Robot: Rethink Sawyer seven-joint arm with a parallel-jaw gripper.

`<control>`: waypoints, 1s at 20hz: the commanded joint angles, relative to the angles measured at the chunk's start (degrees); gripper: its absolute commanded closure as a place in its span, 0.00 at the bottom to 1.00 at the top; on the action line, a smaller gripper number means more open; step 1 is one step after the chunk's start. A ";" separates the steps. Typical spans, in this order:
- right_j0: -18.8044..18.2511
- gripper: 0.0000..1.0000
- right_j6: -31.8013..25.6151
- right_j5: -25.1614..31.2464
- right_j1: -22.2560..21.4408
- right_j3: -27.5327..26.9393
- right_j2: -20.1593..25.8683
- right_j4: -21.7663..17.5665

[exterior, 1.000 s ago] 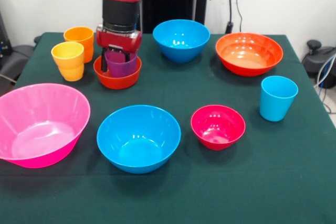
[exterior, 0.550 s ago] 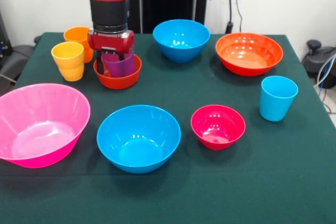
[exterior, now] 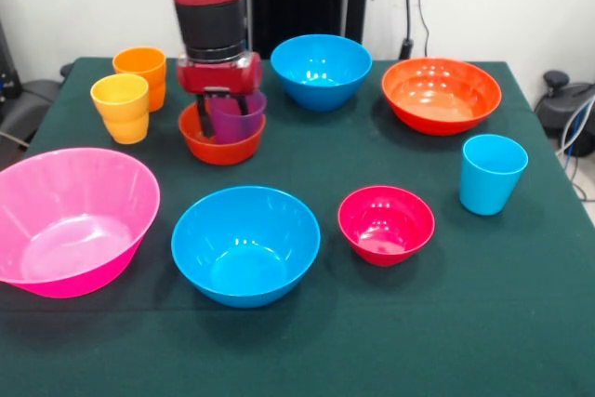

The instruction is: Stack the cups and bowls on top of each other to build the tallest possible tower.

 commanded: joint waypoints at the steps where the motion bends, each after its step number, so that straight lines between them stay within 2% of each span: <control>1: 1.44 0.00 -4.91 7.80 -3.03 7.18 10.44 -0.98; 9: 4.32 0.00 -0.13 10.60 -12.77 13.61 8.81 2.29; 11: 4.51 0.00 0.04 11.26 -13.61 14.35 8.46 2.70; 15: 6.39 0.00 0.47 9.93 -10.98 11.41 5.75 0.40; 18: 11.24 0.00 3.25 4.61 -4.50 4.41 0.11 -3.68; 20: 14.74 0.00 5.16 0.96 -1.70 0.51 -3.69 -5.02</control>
